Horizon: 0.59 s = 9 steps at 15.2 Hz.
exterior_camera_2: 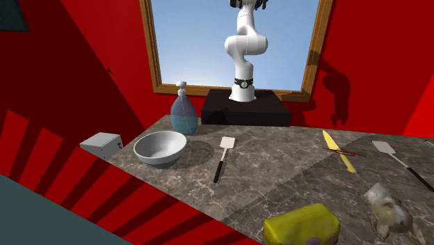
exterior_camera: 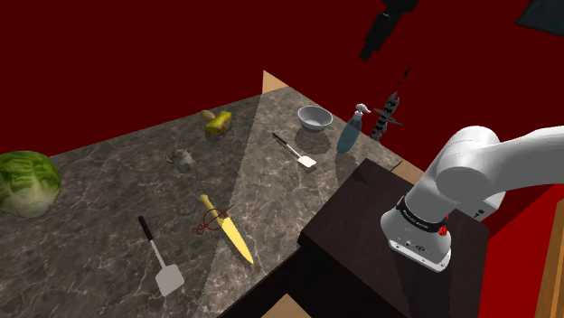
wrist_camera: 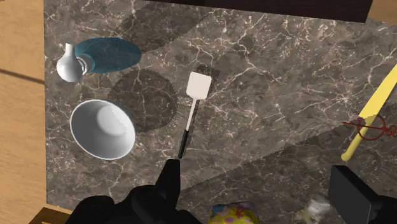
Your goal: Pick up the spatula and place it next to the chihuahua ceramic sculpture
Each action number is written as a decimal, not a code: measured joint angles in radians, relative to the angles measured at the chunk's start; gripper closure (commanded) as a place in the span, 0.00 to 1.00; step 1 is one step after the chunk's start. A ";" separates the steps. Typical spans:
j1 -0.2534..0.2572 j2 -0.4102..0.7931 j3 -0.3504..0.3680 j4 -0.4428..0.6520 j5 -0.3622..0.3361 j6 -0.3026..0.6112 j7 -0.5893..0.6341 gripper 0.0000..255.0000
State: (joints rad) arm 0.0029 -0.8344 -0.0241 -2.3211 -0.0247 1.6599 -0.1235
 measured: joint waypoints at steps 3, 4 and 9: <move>-0.003 0.019 -0.002 -0.024 -0.001 0.039 0.005 0.00; -0.006 0.032 -0.007 -0.044 -0.004 0.070 0.004 0.00; -0.020 0.118 -0.020 -0.136 -0.010 0.234 0.015 0.00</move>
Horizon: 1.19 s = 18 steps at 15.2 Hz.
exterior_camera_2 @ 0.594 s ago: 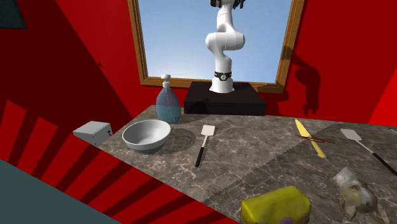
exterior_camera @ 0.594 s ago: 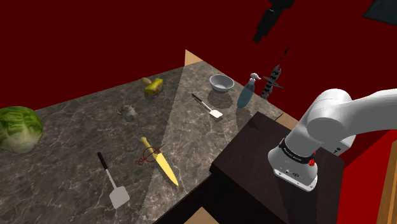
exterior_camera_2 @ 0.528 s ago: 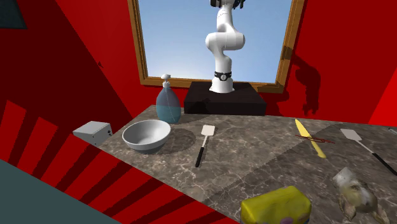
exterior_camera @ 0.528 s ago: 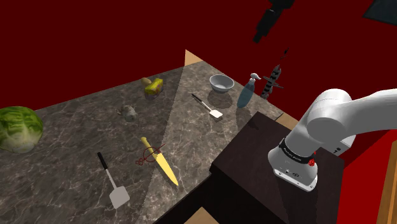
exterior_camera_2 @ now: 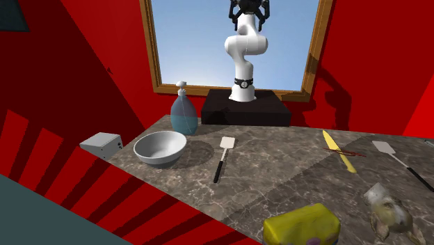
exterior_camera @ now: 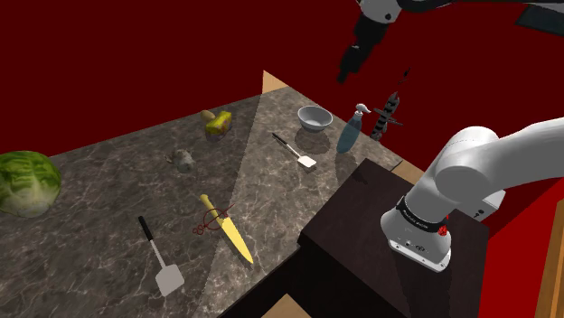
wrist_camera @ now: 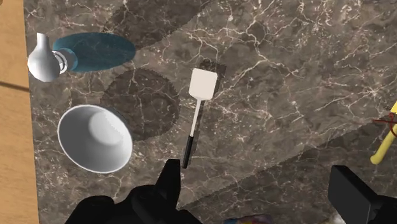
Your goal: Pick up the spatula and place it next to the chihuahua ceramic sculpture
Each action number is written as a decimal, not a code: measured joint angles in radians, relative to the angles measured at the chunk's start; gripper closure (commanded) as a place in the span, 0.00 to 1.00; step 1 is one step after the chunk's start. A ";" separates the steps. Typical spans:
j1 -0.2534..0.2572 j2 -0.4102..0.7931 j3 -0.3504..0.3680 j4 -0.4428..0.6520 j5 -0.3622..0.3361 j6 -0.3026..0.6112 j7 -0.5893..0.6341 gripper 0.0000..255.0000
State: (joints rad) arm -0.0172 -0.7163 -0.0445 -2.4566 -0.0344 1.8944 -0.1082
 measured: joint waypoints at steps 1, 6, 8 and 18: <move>-0.002 0.031 -0.001 -0.003 0.000 0.032 0.004 0.00; -0.012 0.148 -0.010 -0.064 -0.002 0.197 0.021 0.00; -0.016 0.212 -0.015 -0.081 -0.002 0.273 0.028 0.00; -0.031 0.580 -0.047 -0.040 0.018 0.576 0.033 0.00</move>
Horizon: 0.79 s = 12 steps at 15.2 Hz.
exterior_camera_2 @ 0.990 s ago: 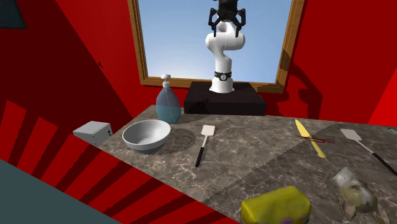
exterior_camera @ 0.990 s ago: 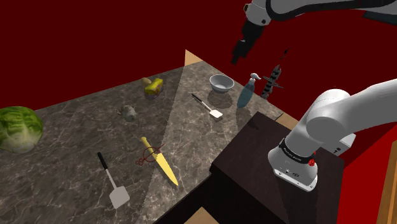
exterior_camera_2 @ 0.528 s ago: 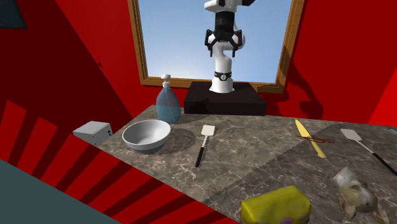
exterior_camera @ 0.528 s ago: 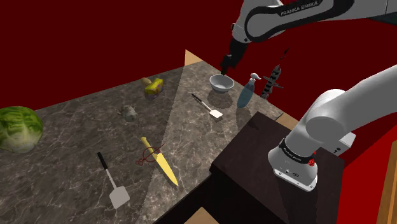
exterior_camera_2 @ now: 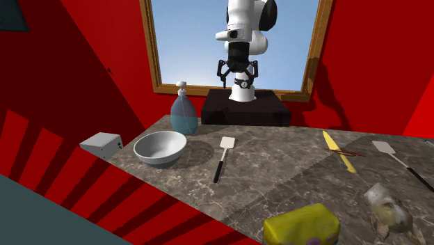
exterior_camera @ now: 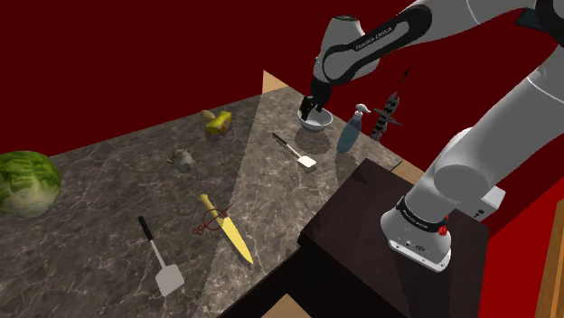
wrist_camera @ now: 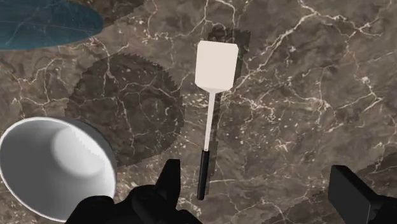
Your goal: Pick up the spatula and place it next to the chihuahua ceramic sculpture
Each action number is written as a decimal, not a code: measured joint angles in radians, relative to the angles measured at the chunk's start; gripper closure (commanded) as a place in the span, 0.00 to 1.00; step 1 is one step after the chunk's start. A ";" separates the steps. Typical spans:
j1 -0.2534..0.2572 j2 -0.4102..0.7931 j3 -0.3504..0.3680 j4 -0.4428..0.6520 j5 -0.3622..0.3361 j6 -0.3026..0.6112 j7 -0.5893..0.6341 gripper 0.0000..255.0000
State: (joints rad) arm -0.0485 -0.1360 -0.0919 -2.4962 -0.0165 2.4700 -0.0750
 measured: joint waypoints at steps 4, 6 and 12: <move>-0.002 0.155 -0.006 0.039 0.024 0.105 -0.001 0.00; -0.007 0.252 -0.007 0.074 0.044 0.162 -0.010 0.00; -0.028 0.490 0.003 0.193 0.095 0.265 -0.024 0.00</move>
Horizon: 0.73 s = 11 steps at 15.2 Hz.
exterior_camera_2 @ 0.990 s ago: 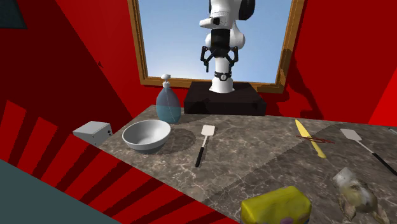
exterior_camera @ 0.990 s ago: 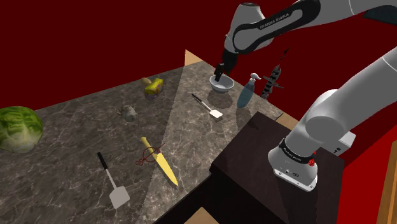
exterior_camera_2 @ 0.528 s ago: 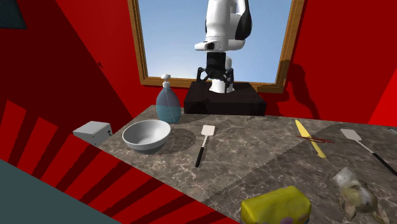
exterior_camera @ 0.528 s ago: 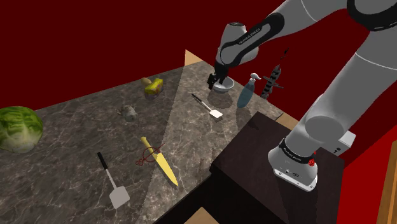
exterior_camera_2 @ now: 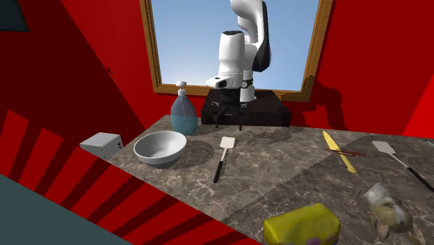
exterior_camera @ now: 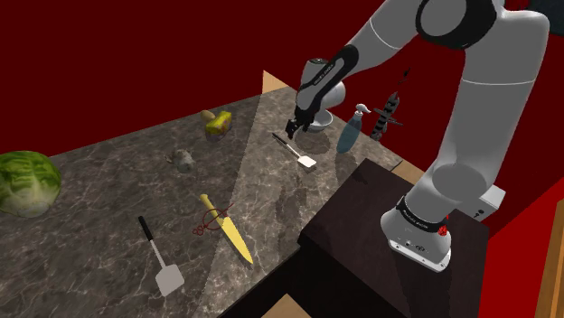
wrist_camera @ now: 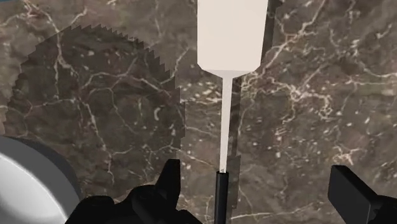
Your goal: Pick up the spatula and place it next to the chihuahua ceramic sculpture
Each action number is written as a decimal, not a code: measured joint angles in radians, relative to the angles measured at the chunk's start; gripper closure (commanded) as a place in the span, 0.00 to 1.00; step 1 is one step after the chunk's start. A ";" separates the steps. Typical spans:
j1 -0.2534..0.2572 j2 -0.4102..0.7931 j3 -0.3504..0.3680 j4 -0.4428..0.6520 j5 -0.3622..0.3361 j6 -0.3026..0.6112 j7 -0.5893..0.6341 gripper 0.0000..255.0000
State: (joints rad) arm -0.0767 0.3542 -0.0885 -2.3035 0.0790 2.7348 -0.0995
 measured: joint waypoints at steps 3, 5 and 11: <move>-0.024 0.117 0.009 0.079 0.022 0.030 -0.014 0.00; -0.032 0.182 0.013 0.129 0.031 0.041 -0.013 0.00; -0.044 0.285 0.027 0.180 0.042 0.090 -0.019 0.00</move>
State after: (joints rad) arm -0.1210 0.6389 -0.0619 -2.1233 0.1214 2.8253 -0.1186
